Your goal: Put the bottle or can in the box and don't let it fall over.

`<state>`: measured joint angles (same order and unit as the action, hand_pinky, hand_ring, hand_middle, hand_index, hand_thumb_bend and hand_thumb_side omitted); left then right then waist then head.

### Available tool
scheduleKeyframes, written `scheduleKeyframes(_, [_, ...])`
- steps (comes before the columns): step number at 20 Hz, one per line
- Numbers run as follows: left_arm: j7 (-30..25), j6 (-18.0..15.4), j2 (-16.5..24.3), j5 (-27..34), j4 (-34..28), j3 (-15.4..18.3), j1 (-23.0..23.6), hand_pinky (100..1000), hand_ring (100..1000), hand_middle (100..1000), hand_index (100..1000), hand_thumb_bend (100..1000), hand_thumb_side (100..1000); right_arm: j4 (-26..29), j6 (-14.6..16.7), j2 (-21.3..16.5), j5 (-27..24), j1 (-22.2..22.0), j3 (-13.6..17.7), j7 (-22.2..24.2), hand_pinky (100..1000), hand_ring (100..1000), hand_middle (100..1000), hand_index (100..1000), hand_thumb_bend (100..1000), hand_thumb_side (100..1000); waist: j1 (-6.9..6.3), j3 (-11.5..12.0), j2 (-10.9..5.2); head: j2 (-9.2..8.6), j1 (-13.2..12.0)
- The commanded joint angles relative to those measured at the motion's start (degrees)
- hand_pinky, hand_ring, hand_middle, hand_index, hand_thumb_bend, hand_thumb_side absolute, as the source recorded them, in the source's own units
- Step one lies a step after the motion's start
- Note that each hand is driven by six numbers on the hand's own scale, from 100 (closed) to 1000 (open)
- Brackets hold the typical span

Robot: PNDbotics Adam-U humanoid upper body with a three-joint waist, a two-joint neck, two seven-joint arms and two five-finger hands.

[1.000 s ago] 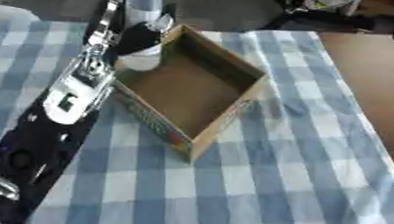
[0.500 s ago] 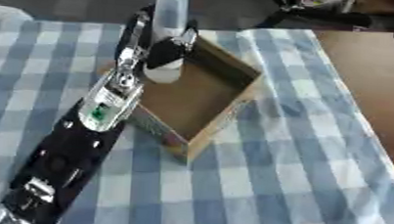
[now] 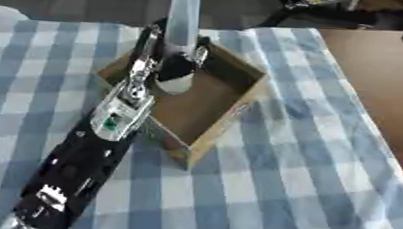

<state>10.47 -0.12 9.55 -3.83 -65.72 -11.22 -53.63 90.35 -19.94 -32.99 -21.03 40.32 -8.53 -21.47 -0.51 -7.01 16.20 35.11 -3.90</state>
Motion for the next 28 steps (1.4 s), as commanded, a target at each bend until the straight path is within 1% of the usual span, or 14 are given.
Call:
scheduleKeyframes(1, [-0.49,0.7,0.77,-1.69,-0.31,0.58,-0.82,684,653,591,753,584,210,0.95,0.18,-1.02,-0.27,0.87,0.41,0.05,920,830,844,882,100,736,0.23,0.09,-1.21,-0.74,0.19])
scheduleKeyframes(4, [-0.97,1.3,0.97,-2.51,-0.06,0.63,-0.42,688,665,602,768,596,220,0.94,0.18,-1.09,-0.28,0.74,0.45,0.07,920,830,844,882,100,735,0.3,0.19,-1.35,-0.7,0.22])
scheduleKeyframes(5, [-1.13,1.48,1.1,-2.7,-0.05,0.64,-0.31,698,682,619,793,607,229,0.92,0.18,-1.13,-0.29,0.68,0.48,0.05,920,830,844,882,100,735,0.3,0.24,-1.42,-0.65,0.23])
scheduleKeyframes(9, [-1.5,2.36,1.78,-3.13,-0.21,0.82,0.32,700,687,621,805,613,236,0.81,0.23,-1.26,-0.35,0.29,0.55,-0.08,920,829,844,882,100,735,0.21,0.59,-1.78,-0.47,0.44])
scheduleKeyframes(16, [-0.86,4.22,4.21,-0.95,-2.02,1.46,3.07,704,696,628,824,616,250,0.64,0.29,-1.87,-0.31,-0.43,0.57,-0.12,920,829,843,881,100,731,-0.17,1.47,-2.7,-0.17,1.37])
scheduleKeyframes(21, [-0.9,5.08,7.73,1.59,-5.99,1.76,5.82,708,704,634,834,617,248,0.62,0.34,-2.46,-0.18,-0.99,0.54,-0.07,920,829,844,881,100,727,-0.68,2.41,-3.41,0.37,2.49])
scheduleKeyframes(25, [-1.44,6.29,11.79,4.74,-10.14,2.24,8.94,715,713,647,845,617,266,0.62,0.33,-2.94,-0.02,-1.34,0.55,-0.04,920,829,844,881,100,726,-1.03,3.1,-3.78,0.99,3.78])
scheduleKeyframes(28, [-1.19,7.18,14.72,7.47,-12.93,3.0,11.32,718,718,654,848,617,266,0.58,0.29,-3.1,0.11,-1.53,0.55,-0.06,920,830,844,881,100,726,-1.19,3.5,-3.98,1.49,4.1])
